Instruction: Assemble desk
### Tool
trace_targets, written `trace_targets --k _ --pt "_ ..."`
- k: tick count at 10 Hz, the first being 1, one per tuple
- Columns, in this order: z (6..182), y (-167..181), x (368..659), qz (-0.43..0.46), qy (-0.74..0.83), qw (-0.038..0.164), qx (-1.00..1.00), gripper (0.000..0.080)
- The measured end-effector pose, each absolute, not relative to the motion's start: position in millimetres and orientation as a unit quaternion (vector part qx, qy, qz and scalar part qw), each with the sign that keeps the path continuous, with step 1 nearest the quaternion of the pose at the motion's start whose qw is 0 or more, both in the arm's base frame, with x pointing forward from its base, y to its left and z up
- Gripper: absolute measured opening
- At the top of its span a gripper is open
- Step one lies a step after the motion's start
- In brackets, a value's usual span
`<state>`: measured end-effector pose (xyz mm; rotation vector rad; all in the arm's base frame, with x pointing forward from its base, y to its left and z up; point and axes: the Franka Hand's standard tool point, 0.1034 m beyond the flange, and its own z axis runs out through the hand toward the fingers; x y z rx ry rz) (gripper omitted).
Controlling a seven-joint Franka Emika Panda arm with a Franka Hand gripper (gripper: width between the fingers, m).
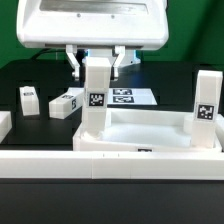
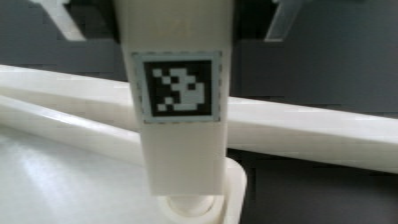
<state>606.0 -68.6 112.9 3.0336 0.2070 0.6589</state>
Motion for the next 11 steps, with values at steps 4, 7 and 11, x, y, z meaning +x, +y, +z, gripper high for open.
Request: trace_targets --k 4,7,11 --pt "112.4 -78.8 600.9 0.241 0.061 0.045 0.968 0.029" --pt "112.5 -79.1 600.0 0.253 0.06 0.054 0.964 0.029" --pt "112.0 -79.2 599.8 0.252 0.06 0.054 0.964 0.0584"
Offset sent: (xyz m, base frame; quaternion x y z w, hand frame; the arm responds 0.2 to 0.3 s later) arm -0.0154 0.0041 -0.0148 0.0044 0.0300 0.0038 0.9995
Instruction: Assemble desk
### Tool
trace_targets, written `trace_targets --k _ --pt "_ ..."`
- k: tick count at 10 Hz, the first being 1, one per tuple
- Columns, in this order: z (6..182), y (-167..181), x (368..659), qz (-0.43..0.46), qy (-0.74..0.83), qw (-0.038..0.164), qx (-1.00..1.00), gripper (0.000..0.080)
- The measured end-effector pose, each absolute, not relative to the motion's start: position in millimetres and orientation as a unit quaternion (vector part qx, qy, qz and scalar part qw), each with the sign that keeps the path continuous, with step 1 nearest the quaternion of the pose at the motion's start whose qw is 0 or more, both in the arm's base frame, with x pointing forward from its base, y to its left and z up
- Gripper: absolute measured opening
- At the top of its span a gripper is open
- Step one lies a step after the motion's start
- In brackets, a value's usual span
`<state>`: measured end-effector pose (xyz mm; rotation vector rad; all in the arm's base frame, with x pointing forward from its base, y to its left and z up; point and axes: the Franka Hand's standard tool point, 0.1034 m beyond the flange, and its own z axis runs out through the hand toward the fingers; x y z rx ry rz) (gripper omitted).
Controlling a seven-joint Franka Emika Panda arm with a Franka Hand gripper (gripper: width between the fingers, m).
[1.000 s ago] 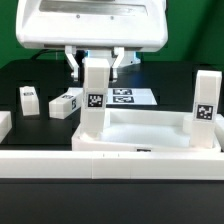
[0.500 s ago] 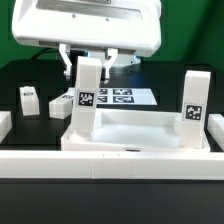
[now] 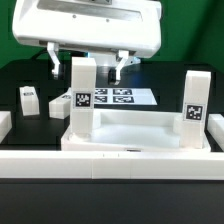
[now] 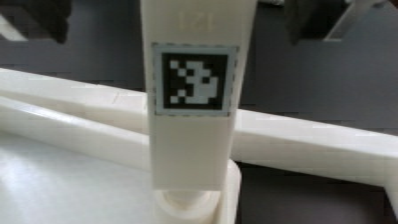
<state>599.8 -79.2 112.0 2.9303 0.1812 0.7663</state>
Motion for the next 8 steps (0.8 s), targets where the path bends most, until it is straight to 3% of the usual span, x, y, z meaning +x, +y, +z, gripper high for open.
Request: trace_targets --k 1,5,8 --pt "111.9 -79 600 0.252 0.06 0.053 0.965 0.0636" --pt "113.8 -89 599 0.25 0.054 0.055 0.965 0.0649" --pt "137.8 -89 602 0.235 0.053 0.033 0.97 0.0649"
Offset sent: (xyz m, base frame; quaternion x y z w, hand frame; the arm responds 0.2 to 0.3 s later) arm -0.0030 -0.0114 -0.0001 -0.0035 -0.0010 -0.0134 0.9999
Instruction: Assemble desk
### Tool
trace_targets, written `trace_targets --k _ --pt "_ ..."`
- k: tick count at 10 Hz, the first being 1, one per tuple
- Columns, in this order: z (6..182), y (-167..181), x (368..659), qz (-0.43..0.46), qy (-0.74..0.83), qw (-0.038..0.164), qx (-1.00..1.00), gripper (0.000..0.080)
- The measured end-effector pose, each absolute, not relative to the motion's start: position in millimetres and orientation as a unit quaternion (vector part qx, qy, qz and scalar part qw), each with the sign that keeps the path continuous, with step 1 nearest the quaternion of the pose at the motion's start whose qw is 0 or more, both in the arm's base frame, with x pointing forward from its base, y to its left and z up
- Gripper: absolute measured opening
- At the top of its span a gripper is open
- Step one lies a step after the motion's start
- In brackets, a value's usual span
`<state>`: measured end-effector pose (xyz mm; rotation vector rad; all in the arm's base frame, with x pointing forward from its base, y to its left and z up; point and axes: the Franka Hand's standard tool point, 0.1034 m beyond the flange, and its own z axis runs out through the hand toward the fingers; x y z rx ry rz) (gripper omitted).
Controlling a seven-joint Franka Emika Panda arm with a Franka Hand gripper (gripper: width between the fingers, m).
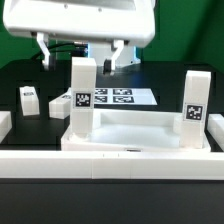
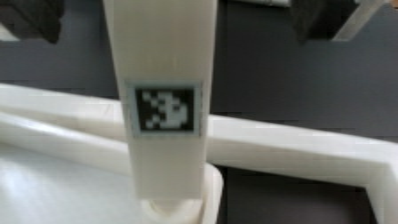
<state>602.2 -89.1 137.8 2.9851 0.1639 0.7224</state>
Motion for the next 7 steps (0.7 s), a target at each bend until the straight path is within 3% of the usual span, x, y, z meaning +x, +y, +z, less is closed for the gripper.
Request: trace_targets --k 3,6,7 --pt "133.7 -83 600 0.22 0.045 0.018 0.974 0.0649" --pt "122.8 -68 599 0.132 0.046 -0.026 0.99 0.0649" --pt "122.3 -70 602 0.102 0.058 -0.032 0.993 0.0649"
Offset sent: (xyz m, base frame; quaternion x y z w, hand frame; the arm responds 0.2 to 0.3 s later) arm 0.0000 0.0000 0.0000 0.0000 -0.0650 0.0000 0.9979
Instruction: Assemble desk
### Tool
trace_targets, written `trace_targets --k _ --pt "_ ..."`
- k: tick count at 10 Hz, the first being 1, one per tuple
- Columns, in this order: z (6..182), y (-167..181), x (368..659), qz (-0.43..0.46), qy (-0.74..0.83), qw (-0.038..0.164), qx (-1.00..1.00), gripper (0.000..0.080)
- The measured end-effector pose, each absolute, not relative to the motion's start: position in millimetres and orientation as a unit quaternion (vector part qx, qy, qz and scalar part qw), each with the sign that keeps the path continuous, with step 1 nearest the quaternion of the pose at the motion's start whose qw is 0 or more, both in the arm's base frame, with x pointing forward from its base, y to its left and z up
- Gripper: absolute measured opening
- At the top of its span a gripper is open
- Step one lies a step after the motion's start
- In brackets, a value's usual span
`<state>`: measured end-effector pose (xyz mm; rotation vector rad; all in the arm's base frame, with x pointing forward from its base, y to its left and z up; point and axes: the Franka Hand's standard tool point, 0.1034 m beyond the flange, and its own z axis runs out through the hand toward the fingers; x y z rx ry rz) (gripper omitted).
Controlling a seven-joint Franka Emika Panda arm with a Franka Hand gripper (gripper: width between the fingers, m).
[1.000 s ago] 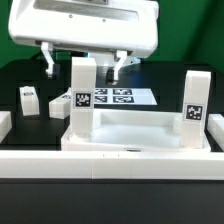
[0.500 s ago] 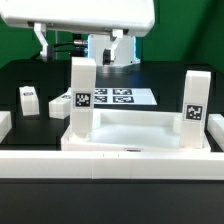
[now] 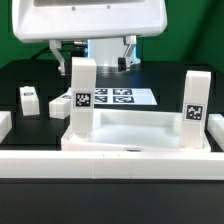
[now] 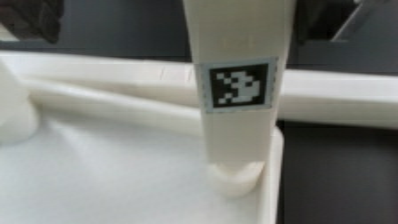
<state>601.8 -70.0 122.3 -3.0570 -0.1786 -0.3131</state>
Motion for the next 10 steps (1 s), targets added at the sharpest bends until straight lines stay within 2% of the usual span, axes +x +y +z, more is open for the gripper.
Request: trace_targets --k 2,4,6,7,10 --pt "121.2 -68 603 -0.063 -0.053 0.046 -0.996 0.0649" --pt "119.1 -70 603 -0.066 -0.054 0.043 -0.995 0.0649" --pt "115.8 -77 605 -0.07 -0.081 0.016 -0.994 0.0649" --pt "119.4 -81 609 -0.072 -0.089 0.008 -0.993 0.0649" --pt "125.5 -84 615 -0.076 -0.092 0.008 -0.993 0.0649"
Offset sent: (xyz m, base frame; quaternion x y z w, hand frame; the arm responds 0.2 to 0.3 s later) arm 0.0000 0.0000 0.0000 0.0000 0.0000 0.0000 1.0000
